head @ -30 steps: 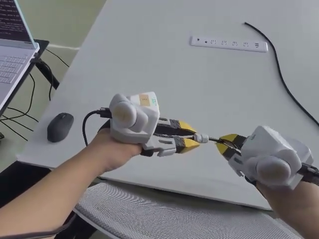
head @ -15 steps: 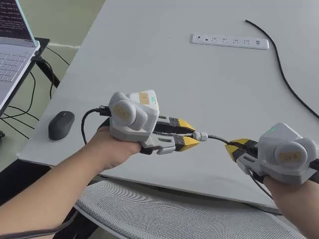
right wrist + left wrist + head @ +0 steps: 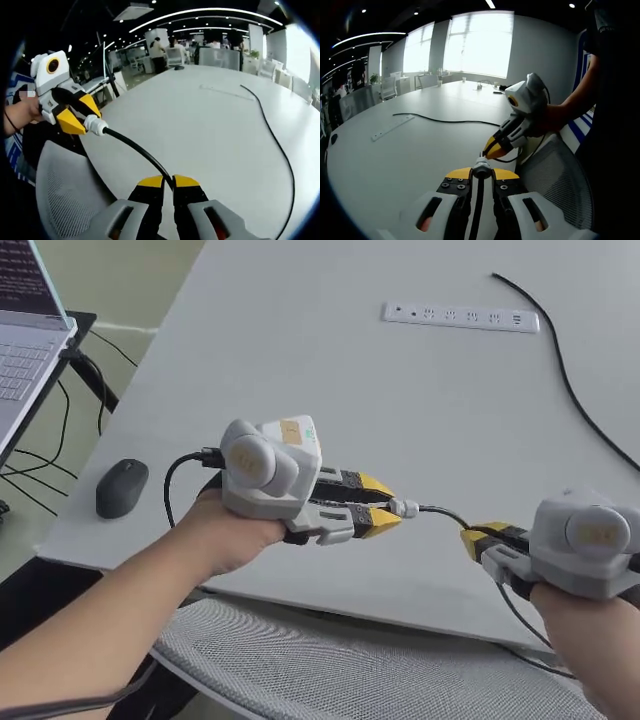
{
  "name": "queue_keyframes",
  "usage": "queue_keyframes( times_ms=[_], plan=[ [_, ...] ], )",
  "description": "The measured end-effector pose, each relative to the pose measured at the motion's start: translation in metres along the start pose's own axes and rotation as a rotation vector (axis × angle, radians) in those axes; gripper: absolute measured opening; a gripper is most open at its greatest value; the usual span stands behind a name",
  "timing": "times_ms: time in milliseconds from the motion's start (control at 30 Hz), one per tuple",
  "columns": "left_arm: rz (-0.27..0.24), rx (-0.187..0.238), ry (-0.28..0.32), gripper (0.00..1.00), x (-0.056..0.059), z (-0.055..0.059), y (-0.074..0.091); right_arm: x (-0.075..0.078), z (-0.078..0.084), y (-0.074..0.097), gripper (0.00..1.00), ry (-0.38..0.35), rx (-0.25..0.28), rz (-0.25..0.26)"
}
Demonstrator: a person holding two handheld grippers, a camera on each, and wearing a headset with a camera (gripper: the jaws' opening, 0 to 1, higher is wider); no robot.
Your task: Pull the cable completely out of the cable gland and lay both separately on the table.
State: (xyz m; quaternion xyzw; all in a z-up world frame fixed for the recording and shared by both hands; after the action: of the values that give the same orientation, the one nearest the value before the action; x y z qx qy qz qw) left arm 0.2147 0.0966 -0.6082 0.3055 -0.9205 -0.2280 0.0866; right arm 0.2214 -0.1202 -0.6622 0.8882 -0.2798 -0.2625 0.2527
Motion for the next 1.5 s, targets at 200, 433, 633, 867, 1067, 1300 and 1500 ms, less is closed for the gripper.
queue_keyframes(
  times_ms=[200, 433, 633, 867, 1067, 1300, 1500],
  plan=[
    [0.002, -0.004, -0.005, 0.15, 0.001, 0.002, 0.000, 0.000, 0.001, -0.002, 0.01, -0.006, -0.001, 0.006],
    [0.001, -0.002, -0.007, 0.15, 0.000, 0.001, 0.000, -0.001, 0.002, -0.002, 0.01, -0.043, 0.007, -0.001],
    [-0.002, -0.002, -0.004, 0.15, -0.002, 0.001, -0.001, -0.003, 0.002, -0.001, 0.01, -0.028, 0.001, -0.017],
    [-0.001, -0.004, 0.003, 0.15, -0.004, 0.000, -0.001, -0.003, 0.000, 0.000, 0.01, 0.128, -0.046, -0.017],
    [-0.002, -0.002, 0.004, 0.15, -0.005, -0.002, -0.002, -0.006, 0.000, 0.000, 0.01, 0.243, -0.080, -0.016],
    [-0.003, -0.004, 0.004, 0.15, -0.006, -0.001, -0.002, -0.010, -0.008, 0.005, 0.10, 0.330, -0.075, -0.024],
    [-0.001, -0.008, 0.003, 0.15, -0.007, -0.001, 0.000, -0.032, -0.029, 0.005, 0.15, 0.559, -0.065, -0.086]
  ],
)
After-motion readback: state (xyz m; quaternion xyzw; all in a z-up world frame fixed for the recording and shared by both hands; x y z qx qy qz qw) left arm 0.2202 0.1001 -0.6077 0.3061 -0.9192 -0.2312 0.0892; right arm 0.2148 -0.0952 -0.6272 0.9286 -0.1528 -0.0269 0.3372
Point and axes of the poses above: the centre of the closed fingertips' face, and the gripper's own axes: y roughly backward along the fingers, x roughly to its right, z roughly out of its underside, the point moved 10 cm from there along y, roughly backward along the fingers, and after that the axes turned 14 degrees about -z, right-handed, at the moved point
